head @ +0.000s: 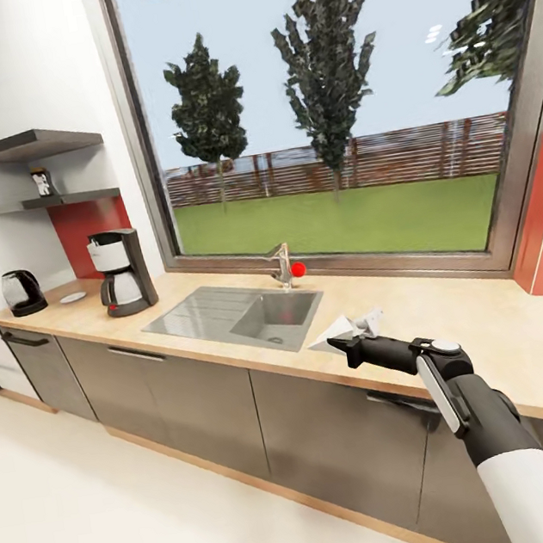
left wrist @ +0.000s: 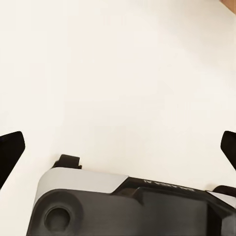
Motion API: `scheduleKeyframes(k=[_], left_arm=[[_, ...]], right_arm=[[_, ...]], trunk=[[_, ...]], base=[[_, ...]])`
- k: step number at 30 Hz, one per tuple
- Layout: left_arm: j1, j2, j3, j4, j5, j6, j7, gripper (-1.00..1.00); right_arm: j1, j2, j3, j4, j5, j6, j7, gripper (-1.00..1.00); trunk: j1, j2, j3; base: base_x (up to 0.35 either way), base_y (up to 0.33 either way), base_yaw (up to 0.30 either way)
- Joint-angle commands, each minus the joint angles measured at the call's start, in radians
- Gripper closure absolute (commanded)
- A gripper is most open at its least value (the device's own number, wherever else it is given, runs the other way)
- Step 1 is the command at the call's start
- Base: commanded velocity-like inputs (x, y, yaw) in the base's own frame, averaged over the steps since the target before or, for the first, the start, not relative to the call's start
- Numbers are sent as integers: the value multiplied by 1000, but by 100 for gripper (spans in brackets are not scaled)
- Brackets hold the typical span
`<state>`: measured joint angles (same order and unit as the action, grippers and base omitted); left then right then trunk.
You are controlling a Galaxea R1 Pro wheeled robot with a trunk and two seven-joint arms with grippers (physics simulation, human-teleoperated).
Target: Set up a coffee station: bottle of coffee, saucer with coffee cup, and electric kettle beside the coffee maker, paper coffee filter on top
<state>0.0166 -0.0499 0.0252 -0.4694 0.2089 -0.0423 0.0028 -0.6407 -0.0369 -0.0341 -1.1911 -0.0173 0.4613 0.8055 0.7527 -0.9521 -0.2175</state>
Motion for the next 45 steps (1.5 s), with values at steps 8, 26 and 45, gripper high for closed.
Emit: scheduleKeyframes(k=[8,26,45], left_arm=[[0,-1,2,-2,4,-2,0,-100],[0,-1,2,-2,4,-1,0,-100],[0,-1,2,-2,4,-1,0,-100]], right_arm=[[-1,1,-1,-1,-4,10,3,100],[-1,1,-1,-1,-4,8,4,100],[-1,2,-1,-1,-4,8,4,100]], trunk=[[0,-1,-1],[0,-1,-1],[0,-1,-1]], base=[[0,0,199],[0,166,136],[206,274,64]])
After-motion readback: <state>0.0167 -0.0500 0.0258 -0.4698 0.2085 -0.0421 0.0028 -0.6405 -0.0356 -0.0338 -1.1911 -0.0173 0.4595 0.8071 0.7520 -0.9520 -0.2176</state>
